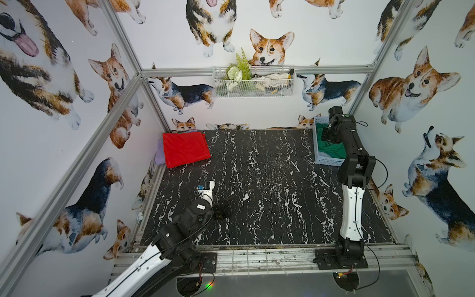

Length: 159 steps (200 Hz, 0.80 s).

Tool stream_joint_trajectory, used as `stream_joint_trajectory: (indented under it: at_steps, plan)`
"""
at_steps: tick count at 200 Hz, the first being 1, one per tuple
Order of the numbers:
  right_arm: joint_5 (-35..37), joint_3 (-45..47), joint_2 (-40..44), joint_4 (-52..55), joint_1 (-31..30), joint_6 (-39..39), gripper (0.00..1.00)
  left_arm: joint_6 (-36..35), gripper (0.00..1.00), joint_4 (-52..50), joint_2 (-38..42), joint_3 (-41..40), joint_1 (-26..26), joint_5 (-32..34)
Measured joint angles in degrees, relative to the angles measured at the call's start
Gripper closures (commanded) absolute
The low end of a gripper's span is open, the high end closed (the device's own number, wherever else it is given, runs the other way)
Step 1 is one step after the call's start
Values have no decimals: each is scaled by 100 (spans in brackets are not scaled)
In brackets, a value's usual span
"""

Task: Fold and stack t-shirts
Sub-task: Pick up the T-shirt from the bin.

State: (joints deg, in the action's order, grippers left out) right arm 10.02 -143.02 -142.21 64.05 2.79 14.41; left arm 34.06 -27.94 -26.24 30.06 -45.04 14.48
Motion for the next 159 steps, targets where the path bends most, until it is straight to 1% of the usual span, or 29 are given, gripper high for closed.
stream_joint_trajectory:
  at_steps: [18, 35, 55, 76, 97, 110, 115, 120, 129, 130, 132, 133, 135, 145, 159]
  plan:
    - [0, -9, -243, 55, 103, -7, 45, 0, 0, -9, -7, -13, 0, 15]
    - [-2, 13, -404, 74, 188, -4, 41, 2, 0, -11, -35, -17, 0, 7]
    - [-13, 66, -555, 83, 299, -2, 41, 4, 0, -11, -26, -17, 0, -37]
    - [-138, 164, -651, 87, 404, 17, 38, 44, 0, -7, 101, -63, 0, -52]
    - [-254, 229, -713, 90, 503, 37, 39, 52, 0, -13, 188, -142, 0, -55]
    - [-361, 232, -748, 79, 553, 50, 41, 70, 0, -11, 195, -146, 0, -52]
    - [-389, 229, -758, 74, 560, 50, 44, 70, 0, -11, 195, -146, 0, -52]
    - [-428, 225, -774, 66, 570, 50, 50, 70, 0, -11, 190, -146, 0, -55]
    - [-492, 203, -798, 50, 586, 55, 69, 74, 0, -11, 175, -149, 0, -52]
    - [-492, 203, -798, 50, 586, 55, 69, 76, 0, -11, 173, -149, 0, -55]
    - [-514, 192, -811, 42, 586, 66, 80, 87, 0, -11, 168, -153, 0, -55]
    - [-514, 192, -811, 42, 586, 66, 82, 87, 0, -11, 168, -153, 0, -55]
    - [-514, 192, -811, 42, 586, 66, 82, 87, 0, -11, 168, -153, 0, -55]
    - [-535, 173, -831, 9, 597, 70, 99, 87, 0, -9, 149, -168, 0, -57]
    - [-538, 162, -841, -39, 603, 92, 100, 133, 0, -9, 136, -186, 0, -98]
